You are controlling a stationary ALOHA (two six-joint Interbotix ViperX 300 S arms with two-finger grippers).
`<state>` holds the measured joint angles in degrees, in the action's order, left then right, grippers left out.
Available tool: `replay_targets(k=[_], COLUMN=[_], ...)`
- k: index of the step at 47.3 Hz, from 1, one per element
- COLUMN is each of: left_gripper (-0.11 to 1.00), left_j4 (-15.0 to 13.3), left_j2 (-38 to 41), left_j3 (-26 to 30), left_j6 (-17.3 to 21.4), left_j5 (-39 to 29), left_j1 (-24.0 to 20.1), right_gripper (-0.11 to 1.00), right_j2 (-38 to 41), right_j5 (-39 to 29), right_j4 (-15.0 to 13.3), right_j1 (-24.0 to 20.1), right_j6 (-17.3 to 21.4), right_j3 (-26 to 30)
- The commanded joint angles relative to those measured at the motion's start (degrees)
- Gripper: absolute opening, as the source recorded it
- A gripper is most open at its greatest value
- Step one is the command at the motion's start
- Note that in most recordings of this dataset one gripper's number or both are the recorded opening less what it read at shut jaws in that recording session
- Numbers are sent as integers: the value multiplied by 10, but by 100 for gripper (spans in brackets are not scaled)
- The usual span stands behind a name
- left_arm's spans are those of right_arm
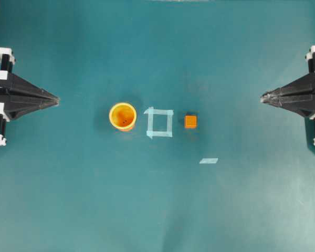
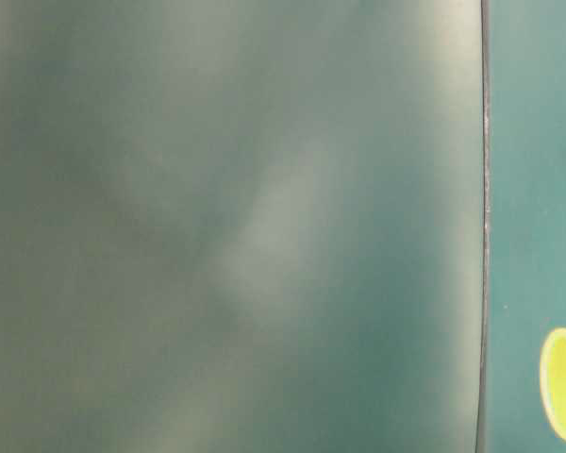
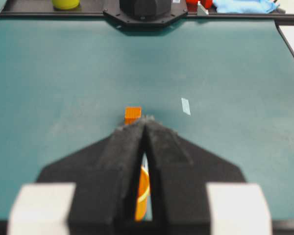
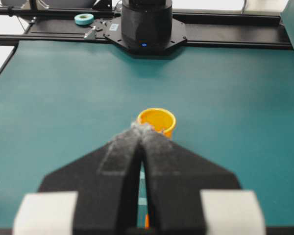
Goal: Move the cup to the left with left arm.
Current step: 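Open the left gripper fingers wide, then move the open left gripper rightward toward the orange cup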
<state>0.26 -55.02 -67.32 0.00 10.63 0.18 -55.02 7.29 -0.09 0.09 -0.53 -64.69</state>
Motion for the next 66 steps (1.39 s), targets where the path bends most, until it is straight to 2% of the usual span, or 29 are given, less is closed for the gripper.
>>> replay_targets(k=[1, 5, 8, 14, 25, 35, 48, 66], left_gripper=[8, 21, 37, 56, 56, 68, 73, 83], left_j4=[2, 2, 2, 2, 2, 2, 2, 10], left_j2=[5, 5, 5, 5, 27, 71, 156, 279], left_j3=[14, 14, 14, 14, 14, 21, 31, 32], left_j6=[-1, -4, -4, -4, -2, -3, 6, 20], left_j5=[-6, -12, -12, -13, -32, -53, -73, -54], left_j1=[1, 1, 1, 1, 0, 1, -5, -30], right_gripper=[0, 0, 0, 0, 0, 0, 0, 0], right_j2=[4, 4, 4, 4, 4, 4, 4, 3], right_j5=[2, 2, 2, 2, 2, 1, 0, -2], right_j4=[0, 1, 0, 1, 1, 1, 1, 1], right_j1=[0, 1, 1, 1, 1, 1, 1, 1], right_j6=[1, 1, 1, 1, 1, 1, 2, 2], right_j3=[18, 18, 18, 18, 19, 21, 23, 24])
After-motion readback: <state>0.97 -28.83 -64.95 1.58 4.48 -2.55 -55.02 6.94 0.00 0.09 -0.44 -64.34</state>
